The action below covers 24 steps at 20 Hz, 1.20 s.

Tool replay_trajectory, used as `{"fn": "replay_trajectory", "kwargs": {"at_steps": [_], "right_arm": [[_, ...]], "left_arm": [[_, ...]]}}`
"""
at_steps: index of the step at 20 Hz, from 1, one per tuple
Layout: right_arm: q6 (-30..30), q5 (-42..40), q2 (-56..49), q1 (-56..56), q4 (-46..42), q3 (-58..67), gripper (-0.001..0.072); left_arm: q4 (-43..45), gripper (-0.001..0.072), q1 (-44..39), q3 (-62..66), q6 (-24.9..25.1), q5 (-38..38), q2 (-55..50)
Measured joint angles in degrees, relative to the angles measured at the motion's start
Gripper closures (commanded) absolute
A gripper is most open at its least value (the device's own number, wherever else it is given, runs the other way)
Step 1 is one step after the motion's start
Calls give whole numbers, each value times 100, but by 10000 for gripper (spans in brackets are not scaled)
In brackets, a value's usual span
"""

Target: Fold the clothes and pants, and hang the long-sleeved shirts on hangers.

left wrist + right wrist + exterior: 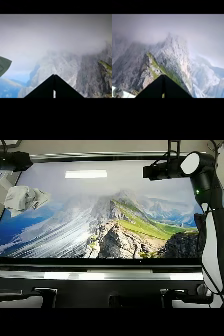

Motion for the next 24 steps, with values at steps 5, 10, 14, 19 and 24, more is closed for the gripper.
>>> {"fn": "replay_trajectory", "kwargs": {"at_steps": [5,10,14,19,24], "right_arm": [[4,-22,0,0,2,0,674],[26,-35,0,0,2,0,674],[24,-160,0,0,4,-2,668],[22,160,0,0,7,-2,492],[22,710,0,0,9,0,493]], "left_arm": [[0,682,0,0,2,0,0],[0,681,0,-2,0,0,0],[551,5,37,-61,2,-219,-79],[1945,7,605,-756,-26,-343,-352],[2343,7,1360,-1268,227,654,-964]]}}
